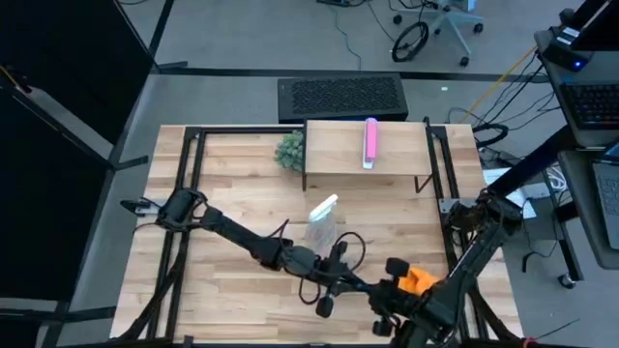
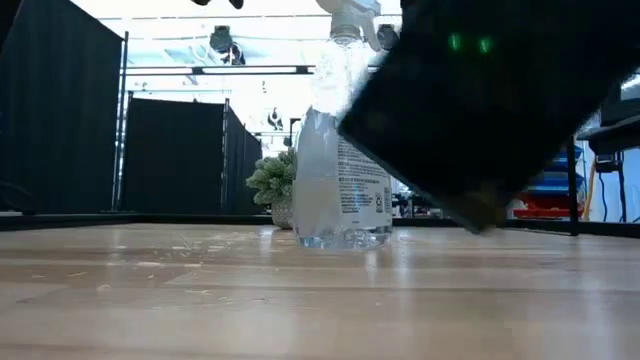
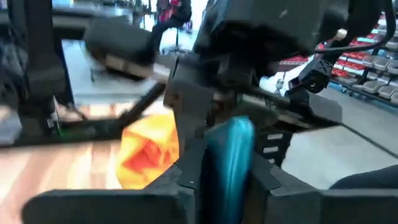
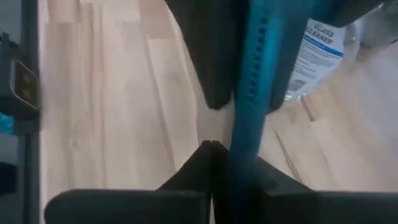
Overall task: Apply microfiber cloth
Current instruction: Wipe the front and back of the blue tablet using the orange microfiber cloth
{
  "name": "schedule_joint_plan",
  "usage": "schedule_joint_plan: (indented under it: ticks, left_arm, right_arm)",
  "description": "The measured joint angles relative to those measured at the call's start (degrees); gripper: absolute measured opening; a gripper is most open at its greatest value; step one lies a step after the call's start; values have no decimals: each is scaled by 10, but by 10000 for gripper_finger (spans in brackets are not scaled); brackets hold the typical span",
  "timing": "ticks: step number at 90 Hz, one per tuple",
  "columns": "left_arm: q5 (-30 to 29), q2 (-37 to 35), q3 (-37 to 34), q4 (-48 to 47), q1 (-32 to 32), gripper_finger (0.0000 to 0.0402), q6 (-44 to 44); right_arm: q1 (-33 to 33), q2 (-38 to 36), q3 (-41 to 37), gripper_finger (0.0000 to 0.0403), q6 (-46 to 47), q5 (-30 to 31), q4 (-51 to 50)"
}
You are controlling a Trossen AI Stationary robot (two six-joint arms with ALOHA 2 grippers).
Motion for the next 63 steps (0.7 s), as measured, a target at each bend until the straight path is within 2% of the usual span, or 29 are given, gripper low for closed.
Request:
schedule_joint_plan:
  ticks: [16, 26, 32, 42, 52, 63]
  left_arm:
    - [14, -57, 0, -172, 0, 105, -52]
    - [13, -86, 0, -238, -8, 113, -85]
    - [19, -95, 0, -237, -15, 114, -118]
    - [33, -100, 0, -229, -24, 115, -200]
    - [33, -100, 0, -227, -13, 115, -274]
    - [29, -100, 0, -220, 0, 123, -313]
  right_arm:
    - [52, -5, 3, 7, 56, -56, -87]
    - [83, -5, 7, 7, 90, -60, -137]
    - [98, -5, 11, 7, 95, -56, -159]
    - [110, -5, 12, 7, 90, -34, -192]
    - [107, -5, 12, 6, 97, 40, -240]
    - [100, -5, 10, 6, 79, 90, -259]
